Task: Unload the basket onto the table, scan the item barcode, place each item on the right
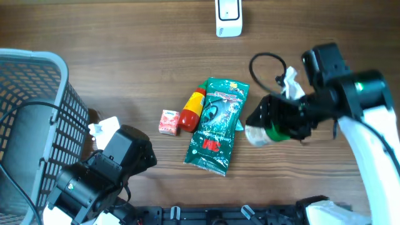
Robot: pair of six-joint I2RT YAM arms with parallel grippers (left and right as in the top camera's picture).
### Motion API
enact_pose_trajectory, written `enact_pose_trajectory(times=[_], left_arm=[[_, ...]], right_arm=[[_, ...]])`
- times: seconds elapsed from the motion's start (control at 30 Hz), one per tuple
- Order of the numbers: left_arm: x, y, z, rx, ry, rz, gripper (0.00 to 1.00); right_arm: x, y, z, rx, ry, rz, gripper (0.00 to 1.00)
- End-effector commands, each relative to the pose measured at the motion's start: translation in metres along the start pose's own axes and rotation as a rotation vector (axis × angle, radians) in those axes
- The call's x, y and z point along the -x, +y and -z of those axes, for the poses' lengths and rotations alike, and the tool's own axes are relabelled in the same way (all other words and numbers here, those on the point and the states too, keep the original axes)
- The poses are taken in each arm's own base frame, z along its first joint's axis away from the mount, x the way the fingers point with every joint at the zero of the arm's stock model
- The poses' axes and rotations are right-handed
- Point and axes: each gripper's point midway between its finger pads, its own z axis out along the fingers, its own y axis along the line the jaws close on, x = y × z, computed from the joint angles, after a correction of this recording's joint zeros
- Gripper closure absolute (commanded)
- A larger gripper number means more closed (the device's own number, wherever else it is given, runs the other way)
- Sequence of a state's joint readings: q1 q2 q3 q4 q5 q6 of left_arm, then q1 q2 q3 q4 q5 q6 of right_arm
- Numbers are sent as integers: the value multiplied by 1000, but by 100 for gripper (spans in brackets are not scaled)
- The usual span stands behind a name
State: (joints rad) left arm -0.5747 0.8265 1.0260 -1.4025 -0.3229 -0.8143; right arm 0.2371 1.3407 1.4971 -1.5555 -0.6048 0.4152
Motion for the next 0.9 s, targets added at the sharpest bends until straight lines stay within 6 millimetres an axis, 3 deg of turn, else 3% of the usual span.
enact_pose_trajectory(times=[0.0,0.17,0.27,0.33,0.4,0.43,0.47,0.6,0.67,0.77,0.87], left_arm=[[1,0,1,-4,-4,18,0],[1,0,1,-3,-3,18,0],[1,0,1,-3,-3,18,0],[1,0,1,-3,-3,18,0],[1,0,1,-3,-3,18,0],[1,0,1,-3,-3,18,0],[1,0,1,-3,-3,18,0],[1,0,1,-3,-3,18,0],[1,0,1,-3,-3,18,0],[1,0,1,-3,-3,18,0],[1,0,1,-3,-3,18,0]], right_arm=[[-13,17,11,55,-35,-80,44],[-5,35,4,166,-3,-117,40],[7,27,0,117,-46,-114,43],[38,5,3,-21,-207,-89,43],[62,-2,10,-78,-326,-63,43],[75,-1,14,-89,-385,-45,43],[91,3,20,-89,-456,-3,50],[117,17,32,-89,-569,149,49],[137,15,38,-130,-644,175,54],[164,15,29,-180,-669,276,60],[208,10,1,-232,-677,369,63]])
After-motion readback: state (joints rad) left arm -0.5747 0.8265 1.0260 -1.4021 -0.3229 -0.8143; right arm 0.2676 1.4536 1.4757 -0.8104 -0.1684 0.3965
